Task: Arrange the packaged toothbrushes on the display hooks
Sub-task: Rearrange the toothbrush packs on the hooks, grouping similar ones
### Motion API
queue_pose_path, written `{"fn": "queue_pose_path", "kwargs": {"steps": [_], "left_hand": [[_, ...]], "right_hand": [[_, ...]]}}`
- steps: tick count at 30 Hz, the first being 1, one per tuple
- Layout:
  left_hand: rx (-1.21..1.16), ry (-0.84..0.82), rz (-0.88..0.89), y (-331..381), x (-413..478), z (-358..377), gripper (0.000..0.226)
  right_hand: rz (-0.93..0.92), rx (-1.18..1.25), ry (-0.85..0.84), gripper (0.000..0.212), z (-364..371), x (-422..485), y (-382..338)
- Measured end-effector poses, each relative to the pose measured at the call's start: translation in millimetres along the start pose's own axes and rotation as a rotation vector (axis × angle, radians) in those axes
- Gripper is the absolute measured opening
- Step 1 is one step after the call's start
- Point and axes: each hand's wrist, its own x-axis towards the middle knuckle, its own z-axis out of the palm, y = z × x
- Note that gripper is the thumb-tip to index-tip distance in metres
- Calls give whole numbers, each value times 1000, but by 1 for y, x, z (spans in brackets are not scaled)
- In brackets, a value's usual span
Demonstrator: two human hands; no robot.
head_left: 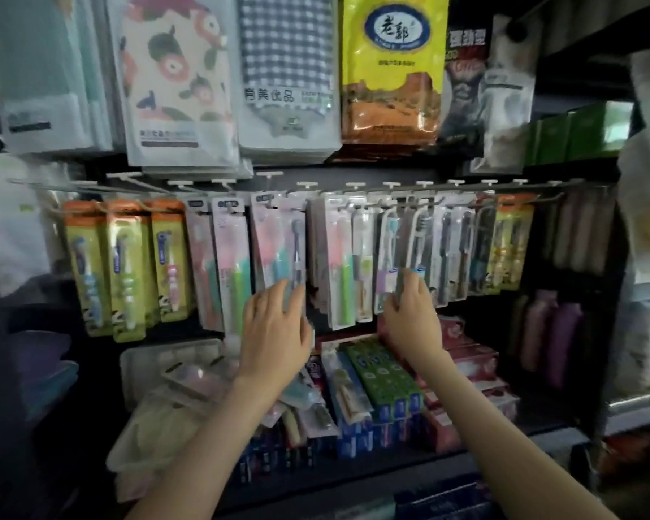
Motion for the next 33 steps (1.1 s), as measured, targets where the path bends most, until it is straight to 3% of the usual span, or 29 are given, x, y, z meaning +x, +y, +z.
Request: {"fn": "queue_pose_path", "kwargs": {"steps": [11, 18, 20, 24, 28, 30, 33], "left_hand": [[-72, -120, 63, 183, 73, 107, 52], [-102, -129, 38, 235, 106, 143, 51], [-118, -145, 46, 243, 115, 147, 52], [-126, -119, 66, 249, 126, 153, 49], [-167, -54, 112, 254, 137, 165, 46], [-277, -93, 42, 266, 143, 166, 43], [-590, -224, -240, 289, 156, 169, 50]], "right_hand": [[283, -32, 71, 41, -72, 88, 205], [291, 57, -6, 80, -68, 148, 238], [298, 31, -43, 77, -64, 159, 239], [263, -12, -34, 43, -57, 170, 242], [128, -18, -43, 43, -57, 166, 249], [92, 13, -48, 46, -62, 158, 252], [22, 10, -63, 51, -71, 142, 252]]}}
